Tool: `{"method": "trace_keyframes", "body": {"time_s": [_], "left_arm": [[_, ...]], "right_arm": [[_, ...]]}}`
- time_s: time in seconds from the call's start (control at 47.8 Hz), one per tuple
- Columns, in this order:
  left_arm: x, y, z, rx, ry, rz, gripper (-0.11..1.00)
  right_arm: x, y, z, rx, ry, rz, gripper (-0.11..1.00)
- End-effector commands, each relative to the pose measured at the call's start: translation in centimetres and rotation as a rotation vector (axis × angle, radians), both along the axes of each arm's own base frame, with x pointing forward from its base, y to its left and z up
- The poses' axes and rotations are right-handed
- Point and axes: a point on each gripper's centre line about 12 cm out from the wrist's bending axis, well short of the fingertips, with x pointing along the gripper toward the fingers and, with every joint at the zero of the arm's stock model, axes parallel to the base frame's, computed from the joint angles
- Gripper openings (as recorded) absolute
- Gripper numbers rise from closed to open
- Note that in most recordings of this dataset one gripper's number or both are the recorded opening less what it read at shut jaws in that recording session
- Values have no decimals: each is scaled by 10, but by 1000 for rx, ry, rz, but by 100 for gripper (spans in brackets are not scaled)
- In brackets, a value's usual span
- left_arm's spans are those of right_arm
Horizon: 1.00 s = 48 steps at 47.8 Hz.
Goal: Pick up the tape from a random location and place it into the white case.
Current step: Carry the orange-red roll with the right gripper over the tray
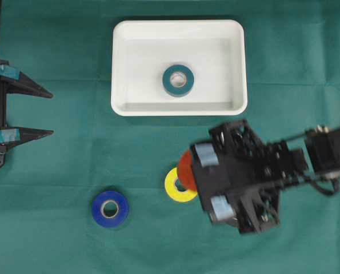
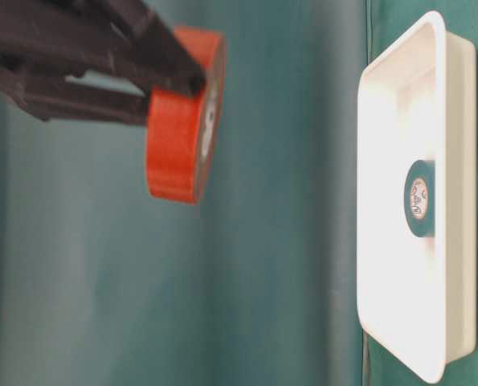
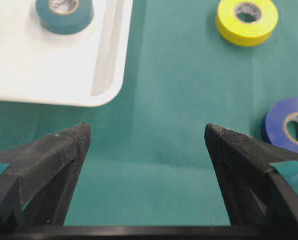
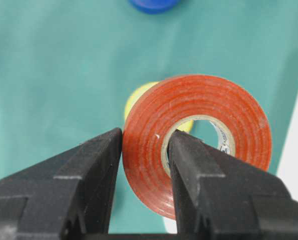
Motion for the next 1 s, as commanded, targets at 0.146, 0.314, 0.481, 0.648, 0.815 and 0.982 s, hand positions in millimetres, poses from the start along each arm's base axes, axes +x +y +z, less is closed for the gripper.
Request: {"method": "trace_keyframes", "body": {"time_s": [0.146,0.314,0.481,0.648,0.815,0.982], "left_arm": [[3,0,4,-2,-11,1,97],[3,0,4,-1,-9,0,97],[3,0,4,-1,-11,0,97],[3,0,4,-1,-9,0,97],[3,0,4,-2,-9,1,97],[3,0,4,-2,-8,1,97]], "right_arm": [[3,-50,13,-27,-40,-116,32],[3,-84,11,-57,-37,-196,32],[1,-118,9,-79,-32,-278,32],[-2,-154,5,-102,-19,-363,32],[-7,-188,-2,-132,5,-443,32],[-10,-205,-6,-134,16,-485,32]]}}
